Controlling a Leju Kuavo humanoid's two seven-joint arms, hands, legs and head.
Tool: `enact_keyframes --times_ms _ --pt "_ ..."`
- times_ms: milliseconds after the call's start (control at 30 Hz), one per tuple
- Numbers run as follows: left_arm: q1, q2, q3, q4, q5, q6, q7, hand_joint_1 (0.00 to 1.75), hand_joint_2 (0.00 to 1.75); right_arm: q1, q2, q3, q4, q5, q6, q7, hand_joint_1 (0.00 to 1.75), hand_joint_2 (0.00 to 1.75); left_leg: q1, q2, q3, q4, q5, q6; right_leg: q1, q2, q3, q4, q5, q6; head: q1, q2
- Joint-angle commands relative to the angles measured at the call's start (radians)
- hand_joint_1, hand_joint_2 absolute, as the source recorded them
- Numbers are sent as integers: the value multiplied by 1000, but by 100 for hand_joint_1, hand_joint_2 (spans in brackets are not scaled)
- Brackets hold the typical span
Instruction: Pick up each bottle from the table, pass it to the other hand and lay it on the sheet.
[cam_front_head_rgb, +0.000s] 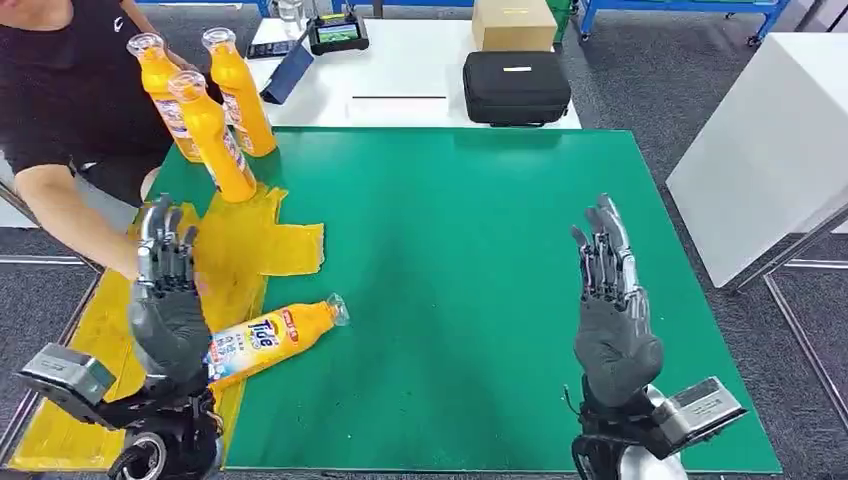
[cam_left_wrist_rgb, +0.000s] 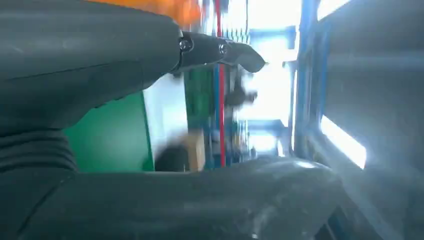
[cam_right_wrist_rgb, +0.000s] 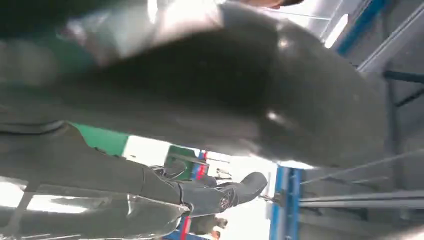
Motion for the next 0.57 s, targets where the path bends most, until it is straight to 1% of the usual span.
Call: enact_keyframes --times_ms 33,67,133,200,233,300,333,367,433,467,500,567 --pt "-38 -15 -46 26 74 -76 0 0 0 -69 -9 68 63 30 -27 -15 0 0 1 2 2 0 -1 -3 1 0 1 -1 0 0 0 0" --pt "-28 -29 -25 32 73 -105 6 0 0 -70 -11 71 63 24 -32 -10 0 0 2 2 3 -1 -2 -4 1 0 3 -1 -1 0 0 0" --pt "-27 -35 -15 39 81 -135 5 0 0 -70 -10 68 60 28 -33 -7 0 0 2 1 3 -1 -1 -3 1 -1 3 -1 -1 0 0 0" --pt "-31 -52 2 46 74 -164 1 0 0 -74 0 62 51 32 -13 8 0 0 2 2 3 -1 -1 -4 1 0 3 -1 -1 0 0 0" --pt "-37 -55 4 49 71 -171 1 0 0 -81 5 61 48 35 -3 12 0 0 1 1 1 0 0 -2 0 0 1 0 0 0 0 0" --pt "-40 -57 5 51 70 -172 2 0 0 -83 8 60 46 38 0 17 0 0 2 2 2 0 -1 -4 1 0 3 -1 -1 0 0 0" --pt "-40 -57 5 51 70 -172 2 0 0 -83 8 60 46 38 0 17 0 0 1 1 0 0 0 -2 0 0 0 0 0 0 0 0" --pt "-40 -57 5 51 70 -172 2 0 0 -83 8 60 46 38 0 17 0 0 2 2 2 0 -1 -4 1 0 2 -1 -1 0 0 0" --pt "-40 -57 5 51 70 -172 2 0 0 -83 8 60 46 38 0 17 0 0 1 0 1 0 0 -2 1 -1 1 0 0 0 0 0" --pt "-40 -57 5 51 70 -172 2 0 0 -83 8 60 46 38 0 17 0 0 2 1 3 0 -1 -6 1 -1 4 -1 -1 0 0 0" --pt "-40 -57 5 51 70 -172 2 0 0 -83 8 60 46 38 0 17 0 0 1 1 1 -1 0 -3 1 -1 1 0 0 0 0 0" --pt "-40 -57 5 51 70 -172 2 0 0 -83 8 60 46 38 0 17 0 0 2 1 1 0 -1 -4 1 0 2 -1 -1 0 0 0"
